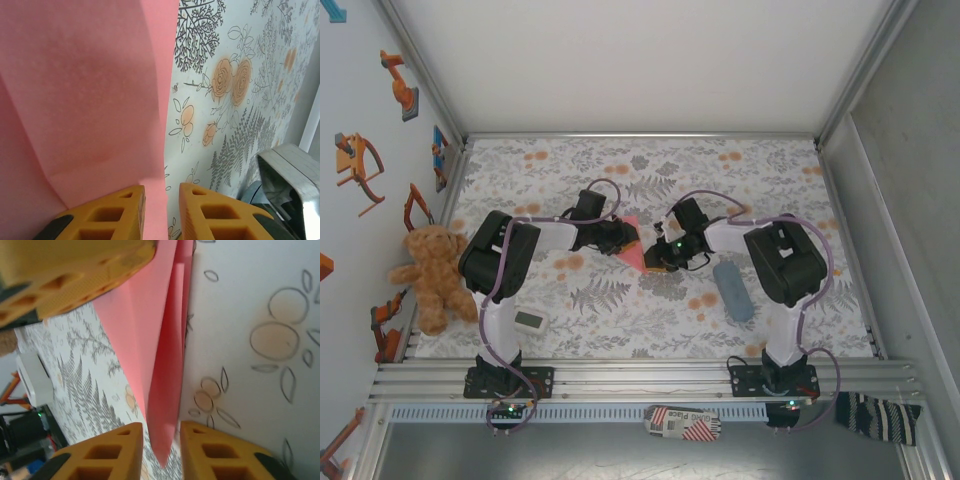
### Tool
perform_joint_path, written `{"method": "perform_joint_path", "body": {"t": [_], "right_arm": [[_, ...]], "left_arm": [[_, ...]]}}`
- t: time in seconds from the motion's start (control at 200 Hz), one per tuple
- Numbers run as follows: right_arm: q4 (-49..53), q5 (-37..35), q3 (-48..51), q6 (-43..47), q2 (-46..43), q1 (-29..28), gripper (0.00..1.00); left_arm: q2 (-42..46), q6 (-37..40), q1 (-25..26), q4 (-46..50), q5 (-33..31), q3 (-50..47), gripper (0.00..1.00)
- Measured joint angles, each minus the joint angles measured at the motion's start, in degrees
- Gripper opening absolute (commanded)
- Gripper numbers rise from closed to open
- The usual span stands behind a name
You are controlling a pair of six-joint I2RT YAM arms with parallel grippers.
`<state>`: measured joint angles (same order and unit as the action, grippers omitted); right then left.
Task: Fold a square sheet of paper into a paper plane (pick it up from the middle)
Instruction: Fourth fold the wing at the center of the table.
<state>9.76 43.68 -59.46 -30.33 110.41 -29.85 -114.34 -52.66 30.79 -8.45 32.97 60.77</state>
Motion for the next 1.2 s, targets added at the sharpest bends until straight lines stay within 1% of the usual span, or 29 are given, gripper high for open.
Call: {"method": "perform_joint_path", "body": {"t": [0.175, 0.346, 0.481, 0.656, 0.781, 0.966, 1.197], "right_arm": [[-0.13, -1.11, 2.47, -1.05, -5.46, 1.46, 0.29], [-1.44, -1.05, 2.51, -1.79, -7.10, 2.03, 0.22], [-1.88, -0.20, 2.25, -2.05, -6.51, 1.68, 0.16], [-2.16, 0.48, -0.09, -2.19, -4.55, -0.63, 0.11], [-2.75, 0.63, -1.95, -2.25, -2.60, -1.84, 0.10], [-2.64, 0.63, -3.32, -2.23, 0.50, -1.92, 0.08], [-0.98, -0.24, -4.81, -1.55, 1.88, -2.99, 0.07]], "left_arm": [[-0.17, 0.00, 0.00, 0.31, -0.02, 0.26, 0.26], [-0.20, 0.00, 0.00, 0.33, 0.02, 0.31, 0.26], [-0.20, -0.02, 0.00, 0.35, 0.02, 0.31, 0.26], [-0.28, -0.02, 0.00, 0.70, 0.02, 0.52, 0.26], [-0.37, -0.02, 0.00, 1.03, 0.00, 0.72, 0.26], [-0.44, -0.02, 0.00, 1.84, -0.20, 1.07, 0.24], [-0.81, -0.02, 0.00, 3.54, -0.39, 2.10, 0.24]]}}
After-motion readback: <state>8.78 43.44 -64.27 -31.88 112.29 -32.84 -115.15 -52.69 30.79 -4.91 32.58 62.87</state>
